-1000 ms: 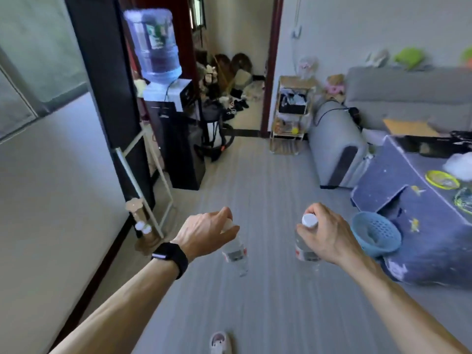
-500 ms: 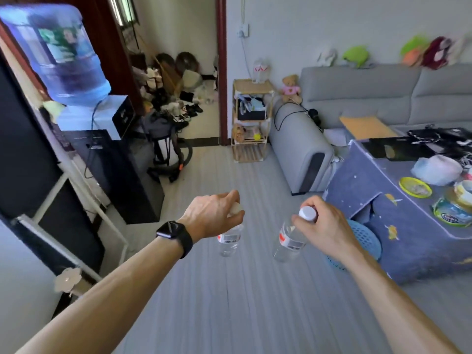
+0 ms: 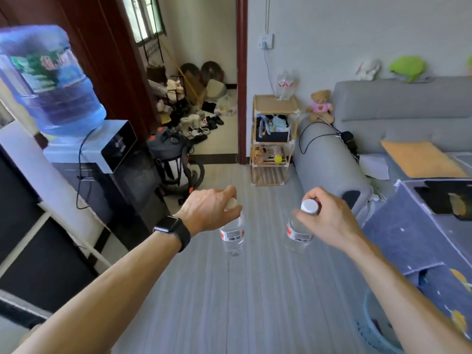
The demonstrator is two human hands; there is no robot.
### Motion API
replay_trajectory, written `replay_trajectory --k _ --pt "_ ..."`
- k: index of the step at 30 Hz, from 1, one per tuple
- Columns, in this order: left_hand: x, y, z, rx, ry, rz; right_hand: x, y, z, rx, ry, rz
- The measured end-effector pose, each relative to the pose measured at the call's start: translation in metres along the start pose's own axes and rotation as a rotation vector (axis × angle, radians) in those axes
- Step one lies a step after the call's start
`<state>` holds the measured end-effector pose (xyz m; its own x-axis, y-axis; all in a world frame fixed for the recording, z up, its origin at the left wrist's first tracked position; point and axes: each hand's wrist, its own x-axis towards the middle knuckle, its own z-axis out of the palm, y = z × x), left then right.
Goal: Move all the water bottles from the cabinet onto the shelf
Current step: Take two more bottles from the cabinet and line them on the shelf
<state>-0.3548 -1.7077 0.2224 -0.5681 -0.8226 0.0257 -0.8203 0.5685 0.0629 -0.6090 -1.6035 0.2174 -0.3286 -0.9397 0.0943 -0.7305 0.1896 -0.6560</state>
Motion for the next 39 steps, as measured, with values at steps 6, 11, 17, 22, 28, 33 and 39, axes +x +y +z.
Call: replay_trajectory --k 6,11,17,22,28,33,39 --pt "0.122 -0.029 0.014 -0.045 -0.029 -0.057 0.126 0.018 0.004 0.023 -0.032 -0.004" --pt "0.241 -0.057 0.021 -0.035 -0.083 -0.010 0.241 0.027 0.017 -0.015 -0.079 0.023" --pt "0.394 -0.092 -0.007 -0.069 -0.017 0.068 0.373 0.022 0.007 0.008 -0.008 0.042" --pt "0.497 -0.107 0.005 -0.031 -0.068 0.142 0.473 0.038 0.016 0.031 -0.003 0.075" --pt "0.631 -0.135 0.033 -0.019 -0.182 0.112 0.611 0.072 0.029 -0.024 -0.080 0.081" --pt "0.753 -0.142 0.025 0.030 -0.185 0.115 0.743 0.088 0.016 -0.048 -0.127 0.049" --pt "0.873 -0.173 0.011 -0.031 -0.074 0.004 0.878 0.085 0.006 -0.097 -0.088 -0.031"
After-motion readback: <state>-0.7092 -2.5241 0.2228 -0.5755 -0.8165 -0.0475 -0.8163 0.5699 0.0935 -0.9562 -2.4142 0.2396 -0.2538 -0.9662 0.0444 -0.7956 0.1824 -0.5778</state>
